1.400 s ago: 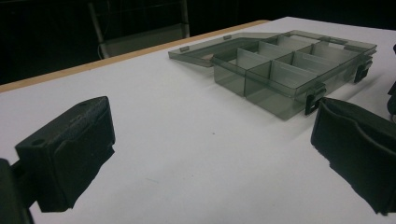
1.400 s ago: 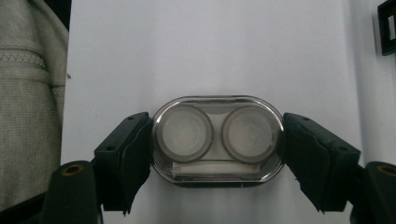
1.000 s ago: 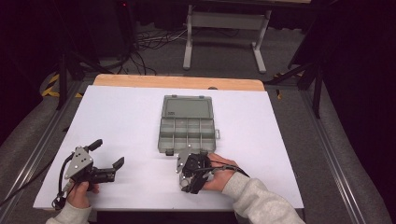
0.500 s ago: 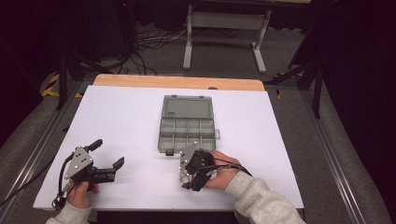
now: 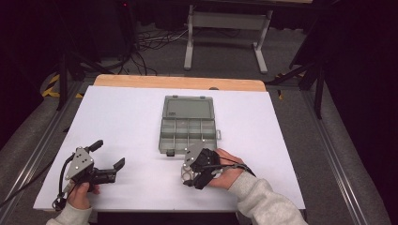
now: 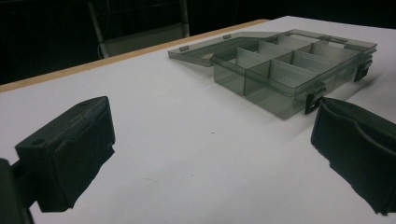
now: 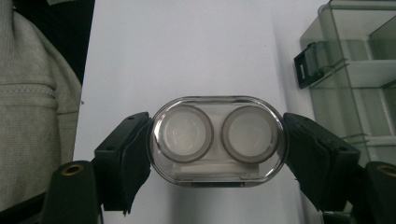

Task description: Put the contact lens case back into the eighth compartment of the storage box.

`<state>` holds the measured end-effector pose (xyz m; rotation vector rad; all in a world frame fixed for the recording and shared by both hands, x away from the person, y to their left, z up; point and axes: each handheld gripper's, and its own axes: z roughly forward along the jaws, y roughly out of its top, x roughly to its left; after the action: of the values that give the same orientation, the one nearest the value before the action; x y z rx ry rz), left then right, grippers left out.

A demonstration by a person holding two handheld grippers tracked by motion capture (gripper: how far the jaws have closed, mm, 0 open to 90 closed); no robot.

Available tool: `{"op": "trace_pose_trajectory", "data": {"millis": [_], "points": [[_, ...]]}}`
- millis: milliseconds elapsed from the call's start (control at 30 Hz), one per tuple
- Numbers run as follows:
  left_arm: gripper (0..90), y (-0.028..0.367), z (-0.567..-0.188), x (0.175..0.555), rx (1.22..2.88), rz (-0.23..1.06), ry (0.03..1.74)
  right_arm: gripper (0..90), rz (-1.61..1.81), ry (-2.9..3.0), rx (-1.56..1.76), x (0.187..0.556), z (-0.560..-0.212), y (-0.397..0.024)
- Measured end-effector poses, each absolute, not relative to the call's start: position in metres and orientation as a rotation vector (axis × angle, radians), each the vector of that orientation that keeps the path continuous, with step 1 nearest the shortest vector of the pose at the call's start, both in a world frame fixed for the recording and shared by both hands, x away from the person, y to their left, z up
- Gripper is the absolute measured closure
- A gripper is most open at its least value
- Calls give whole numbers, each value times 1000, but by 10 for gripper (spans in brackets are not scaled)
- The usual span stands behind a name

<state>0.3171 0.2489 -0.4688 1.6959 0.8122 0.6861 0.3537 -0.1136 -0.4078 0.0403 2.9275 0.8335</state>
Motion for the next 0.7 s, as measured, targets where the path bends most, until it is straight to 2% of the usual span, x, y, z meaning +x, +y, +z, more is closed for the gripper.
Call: {"op": "trace_pose_trajectory", "data": {"millis": [700], "points": [[4,249,-469,317,1694,689,817,266,986,2827,81,356,-388,-132]]}}
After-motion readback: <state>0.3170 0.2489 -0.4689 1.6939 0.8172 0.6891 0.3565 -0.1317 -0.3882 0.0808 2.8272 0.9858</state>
